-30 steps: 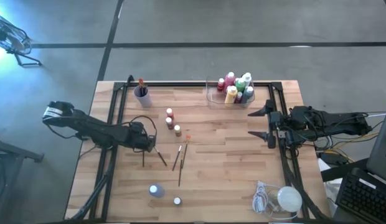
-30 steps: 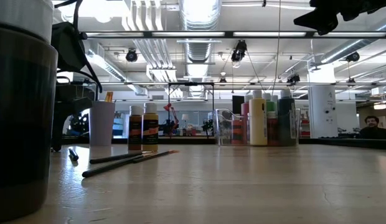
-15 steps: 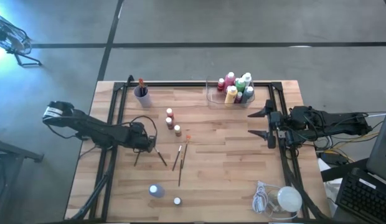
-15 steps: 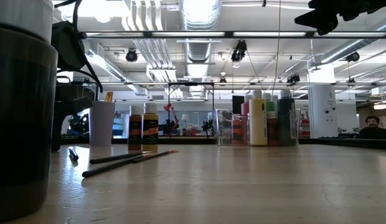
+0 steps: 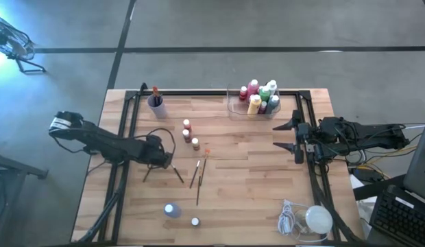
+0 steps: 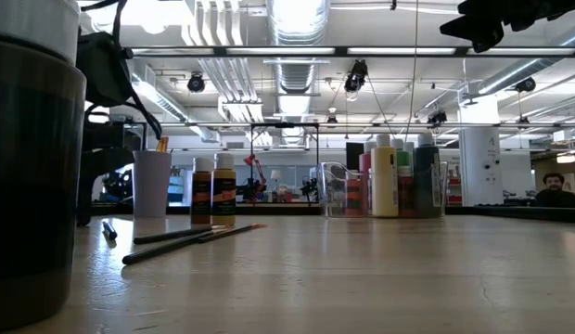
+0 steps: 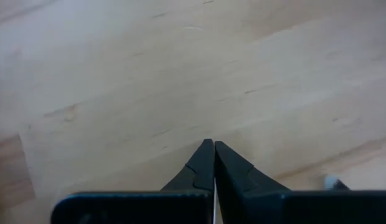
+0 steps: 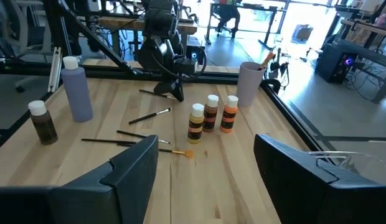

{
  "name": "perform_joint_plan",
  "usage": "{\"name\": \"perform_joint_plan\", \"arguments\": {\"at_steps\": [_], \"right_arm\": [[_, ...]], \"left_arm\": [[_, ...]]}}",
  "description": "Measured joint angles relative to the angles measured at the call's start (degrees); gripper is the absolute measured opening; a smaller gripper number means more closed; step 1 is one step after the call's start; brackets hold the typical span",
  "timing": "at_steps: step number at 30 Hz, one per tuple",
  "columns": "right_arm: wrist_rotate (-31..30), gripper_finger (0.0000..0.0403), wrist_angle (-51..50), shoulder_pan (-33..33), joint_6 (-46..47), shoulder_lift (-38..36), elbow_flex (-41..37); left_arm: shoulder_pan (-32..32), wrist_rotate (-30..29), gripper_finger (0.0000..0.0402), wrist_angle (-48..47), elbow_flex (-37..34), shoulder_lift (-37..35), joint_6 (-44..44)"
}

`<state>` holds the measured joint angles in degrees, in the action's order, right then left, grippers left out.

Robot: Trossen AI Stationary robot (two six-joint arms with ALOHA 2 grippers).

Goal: Pick & Place Paint Supplies
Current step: Put the silver paint brush into the violet cup

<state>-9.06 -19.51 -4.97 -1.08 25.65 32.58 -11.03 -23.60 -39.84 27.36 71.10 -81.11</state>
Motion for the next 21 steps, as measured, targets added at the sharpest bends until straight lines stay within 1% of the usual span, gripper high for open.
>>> {"name": "perform_joint_plan", "arguments": {"at_steps": [8, 13, 18, 21], "right_arm": [[0.0, 0.0235, 0.0, 0.0, 0.0, 0.0, 0.0], [0.0, 0.0226, 0.0, 0.0, 0.0, 0.0, 0.0], [0.0, 0.0221, 0.0, 0.0, 0.0, 0.0, 0.0], [0.0, 0.0219, 0.0, 0.0, 0.0, 0.0, 0.0]], "left_arm": [[0.0, -4.2, 0.0001, -0.6, 4.0, -4.6, 6.7], [0.0, -7.5, 0.0001, -4.4, 6.6, -6.7, 9.9], [0.0, -14.5, 0.0001, -4.9, 9.8, -10.2, 16.3], [0.0, -21.2, 0.0002, -4.8, 12.1, -12.8, 20.7]]}}
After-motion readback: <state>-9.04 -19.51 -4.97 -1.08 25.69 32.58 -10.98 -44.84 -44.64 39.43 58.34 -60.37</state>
